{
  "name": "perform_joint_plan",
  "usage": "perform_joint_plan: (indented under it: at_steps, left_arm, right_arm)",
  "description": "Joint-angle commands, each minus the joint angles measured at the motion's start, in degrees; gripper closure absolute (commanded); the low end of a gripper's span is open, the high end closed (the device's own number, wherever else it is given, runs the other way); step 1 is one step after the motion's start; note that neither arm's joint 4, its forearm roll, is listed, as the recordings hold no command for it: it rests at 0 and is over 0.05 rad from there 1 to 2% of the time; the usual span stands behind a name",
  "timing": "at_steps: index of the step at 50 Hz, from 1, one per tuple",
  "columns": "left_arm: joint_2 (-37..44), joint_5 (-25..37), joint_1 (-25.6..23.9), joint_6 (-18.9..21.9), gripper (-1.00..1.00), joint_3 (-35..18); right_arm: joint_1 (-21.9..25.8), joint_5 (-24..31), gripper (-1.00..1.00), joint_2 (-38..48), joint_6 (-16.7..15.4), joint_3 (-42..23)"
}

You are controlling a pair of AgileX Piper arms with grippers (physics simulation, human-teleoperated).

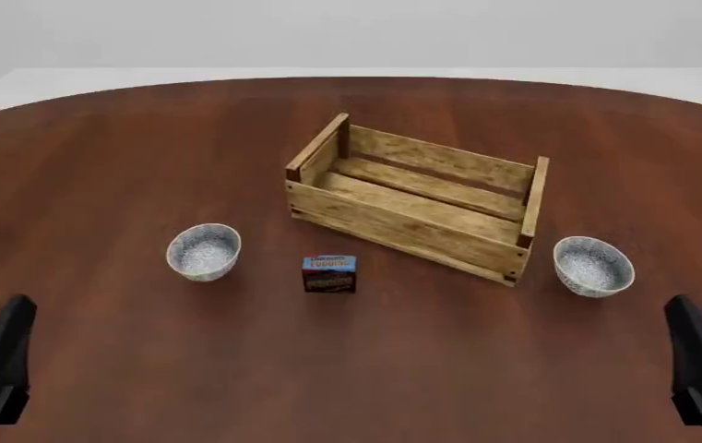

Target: Stack the right bowl on the left bowl and place them in the tray.

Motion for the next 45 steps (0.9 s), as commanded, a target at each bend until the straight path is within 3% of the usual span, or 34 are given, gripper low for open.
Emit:
perform_joint_plan:
  at_steps: [1, 18, 38, 45]
  left_arm:
    - [1.93, -1.19, -0.81, -0.32, -1.00, -0.27]
    - [2.86, -0.49, -1.88, -0.23, -1.00, -2.10]
    - [10.32, -7.02, -4.46, -1.45, -1.00, -2.64]
    - [10.61, -7.54, -5.01, -1.66, -1.00, -2.32]
  right_arm:
    - [-0.06, -0.27, -1.00, -0.07, -0.10, 0.26]
    - [-0.82, 0.24, -1.00, 0.81, 0.75, -0.46]
    - [-5.52, -3.74, -1.00, 12.27, -3.08, -7.35]
    - [-6.44, -6.70, -1.00, 19.57, -2.27, -8.79]
